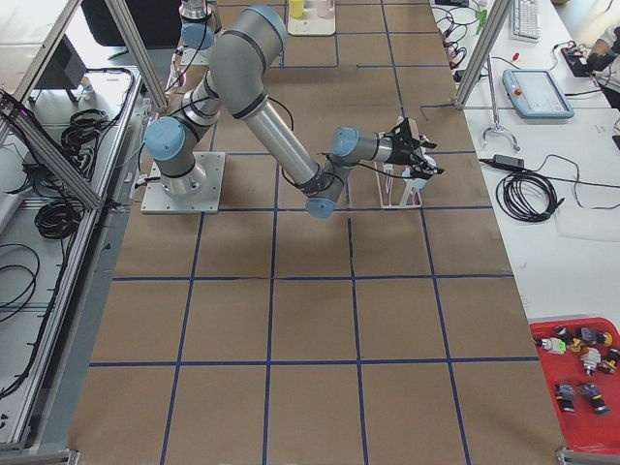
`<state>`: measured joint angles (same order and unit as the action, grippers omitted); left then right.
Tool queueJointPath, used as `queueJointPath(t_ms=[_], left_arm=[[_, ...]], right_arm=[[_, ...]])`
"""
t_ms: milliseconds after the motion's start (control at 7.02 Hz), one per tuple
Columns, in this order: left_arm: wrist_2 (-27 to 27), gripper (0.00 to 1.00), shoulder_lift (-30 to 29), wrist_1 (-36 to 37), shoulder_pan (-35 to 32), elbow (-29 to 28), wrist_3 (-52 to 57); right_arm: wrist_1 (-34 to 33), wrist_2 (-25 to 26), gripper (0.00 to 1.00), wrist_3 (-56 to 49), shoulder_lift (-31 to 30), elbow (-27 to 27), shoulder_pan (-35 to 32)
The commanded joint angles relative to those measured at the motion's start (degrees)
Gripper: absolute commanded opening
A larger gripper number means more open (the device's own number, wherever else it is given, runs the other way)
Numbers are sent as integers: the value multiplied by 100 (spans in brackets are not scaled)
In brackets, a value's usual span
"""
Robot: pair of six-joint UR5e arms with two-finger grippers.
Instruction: Transfer IKEA cup to right arm and place on rack
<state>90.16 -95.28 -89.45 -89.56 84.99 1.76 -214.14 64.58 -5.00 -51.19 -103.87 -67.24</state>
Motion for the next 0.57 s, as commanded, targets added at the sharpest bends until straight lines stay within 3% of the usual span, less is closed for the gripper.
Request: queueJointPath(t_ms=[0, 285, 427], left_arm=[[1, 99, -17, -28, 0, 0, 0], [1, 99, 1, -28, 0, 0, 0], [1, 99, 1, -19, 0, 0, 0]], right_arm=[[22, 2, 100, 60, -22, 42, 0], [335, 2, 100, 60, -502, 112, -9], [1165, 28, 100, -9, -871, 112, -17]])
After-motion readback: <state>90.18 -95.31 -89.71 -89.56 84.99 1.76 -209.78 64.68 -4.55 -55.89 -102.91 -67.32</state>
